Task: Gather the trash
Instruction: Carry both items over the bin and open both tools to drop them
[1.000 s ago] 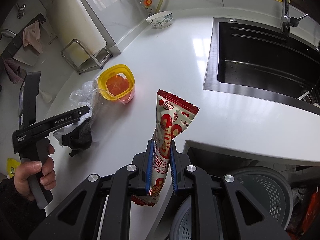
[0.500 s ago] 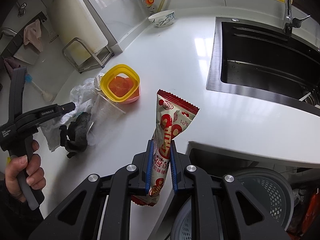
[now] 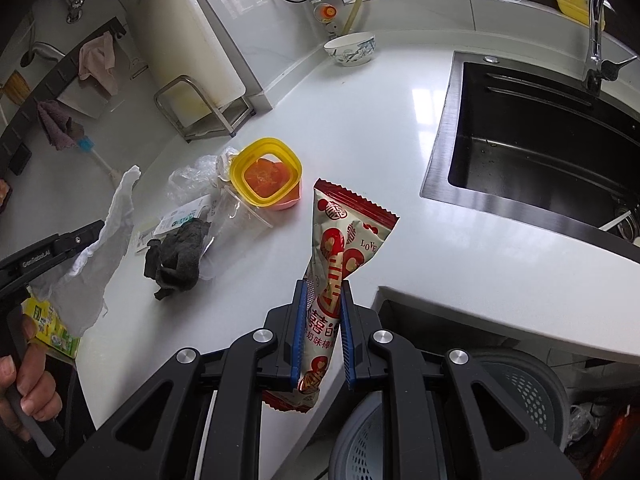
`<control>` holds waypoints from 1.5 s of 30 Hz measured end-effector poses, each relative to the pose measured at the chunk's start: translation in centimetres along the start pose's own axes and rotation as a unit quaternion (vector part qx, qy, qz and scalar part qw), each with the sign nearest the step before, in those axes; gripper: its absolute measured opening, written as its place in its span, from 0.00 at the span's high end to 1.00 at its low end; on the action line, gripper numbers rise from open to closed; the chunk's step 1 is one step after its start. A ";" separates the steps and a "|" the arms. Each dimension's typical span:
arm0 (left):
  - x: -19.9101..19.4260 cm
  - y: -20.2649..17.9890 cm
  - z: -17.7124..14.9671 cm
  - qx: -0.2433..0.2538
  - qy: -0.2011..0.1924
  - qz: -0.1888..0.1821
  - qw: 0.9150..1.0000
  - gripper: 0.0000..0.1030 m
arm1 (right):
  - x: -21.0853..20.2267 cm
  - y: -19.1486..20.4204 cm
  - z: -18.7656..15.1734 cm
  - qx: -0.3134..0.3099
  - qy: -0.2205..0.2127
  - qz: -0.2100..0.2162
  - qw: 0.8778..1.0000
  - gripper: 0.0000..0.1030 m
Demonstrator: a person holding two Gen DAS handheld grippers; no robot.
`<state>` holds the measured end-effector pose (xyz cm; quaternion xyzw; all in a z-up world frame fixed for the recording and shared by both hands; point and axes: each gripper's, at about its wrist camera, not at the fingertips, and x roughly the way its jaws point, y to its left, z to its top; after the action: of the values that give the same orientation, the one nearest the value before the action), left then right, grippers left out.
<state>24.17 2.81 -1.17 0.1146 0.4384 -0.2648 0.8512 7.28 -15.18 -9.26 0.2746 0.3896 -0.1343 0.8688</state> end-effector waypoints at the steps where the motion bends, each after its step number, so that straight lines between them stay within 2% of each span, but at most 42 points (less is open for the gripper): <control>1: -0.5 -0.6 -0.7 -0.001 0.000 0.005 1.000 0.96 | -0.4 -0.3 -0.1 -0.007 0.001 0.001 1.000 0.85; 8: -3.2 -6.3 -6.3 -0.001 0.013 0.022 1.000 0.96 | -2.9 -3.5 -1.7 -0.070 0.037 0.004 0.997 0.85; 13: -4.0 -10.6 -10.6 -0.030 0.036 0.010 0.999 0.96 | -4.2 -6.6 -3.8 -0.121 0.080 0.007 0.989 0.85; 23: -0.5 -19.0 -18.9 -0.055 0.107 -0.016 0.993 0.96 | -4.1 -11.9 -8.7 -0.175 0.161 0.042 0.970 0.85; 31: 3.1 -19.9 -22.3 -0.096 0.133 -0.014 0.986 0.96 | -1.2 -13.7 -10.6 -0.189 0.198 0.067 0.960 0.84; 34: 3.2 -19.7 -22.7 -0.107 0.132 -0.010 0.985 0.95 | -0.9 -14.2 -11.0 -0.191 0.203 0.068 0.958 0.79; 36: 3.1 -19.7 -22.9 -0.112 0.133 -0.003 0.985 0.95 | -0.8 -14.4 -11.1 -0.193 0.202 0.065 0.958 0.66; 38: 3.0 -19.6 -23.1 -0.116 0.134 0.001 0.984 0.94 | -0.9 -14.6 -11.2 -0.191 0.200 0.063 0.959 0.58; 41: 3.0 -19.5 -23.6 -0.117 0.139 0.013 0.983 0.86 | -0.9 -15.1 -11.4 -0.190 0.197 0.060 0.960 0.58; 43: 2.9 -19.3 -24.2 -0.121 0.140 0.017 0.983 0.67 | -1.0 -15.4 -11.6 -0.188 0.198 0.059 0.960 0.58; 44: 2.7 -19.3 -24.4 -0.123 0.138 0.021 0.983 0.61 | -1.0 -15.6 -11.6 -0.187 0.199 0.058 0.960 0.58; 45: 2.6 -19.3 -24.6 -0.124 0.136 0.025 0.983 0.49 | -1.0 -15.7 -11.7 -0.188 0.200 0.058 0.960 0.58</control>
<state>-2.12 -3.71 -17.01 0.0542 0.5766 -0.1694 0.7974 -7.46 -21.09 -20.76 0.1500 0.5569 0.0491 0.8154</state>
